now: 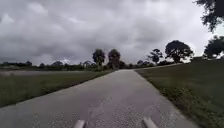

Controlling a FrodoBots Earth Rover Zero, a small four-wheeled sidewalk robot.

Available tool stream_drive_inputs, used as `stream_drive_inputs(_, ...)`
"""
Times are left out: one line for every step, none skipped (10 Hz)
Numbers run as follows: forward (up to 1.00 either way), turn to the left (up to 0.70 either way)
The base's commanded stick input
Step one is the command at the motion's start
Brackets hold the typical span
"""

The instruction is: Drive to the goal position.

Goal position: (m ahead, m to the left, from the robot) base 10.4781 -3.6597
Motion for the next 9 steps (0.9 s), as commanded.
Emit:
stream_drive_inputs(0.70, -0.01)
stream_drive_inputs(0.70, -0.05)
stream_drive_inputs(0.70, -0.35)
stream_drive_inputs(0.70, -0.35)
stream_drive_inputs(0.70, -0.35)
stream_drive_inputs(0.70, -0.26)
stream_drive_inputs(0.70, 0.00)
stream_drive_inputs(0.70, 0.00)
stream_drive_inputs(0.70, 0.00)
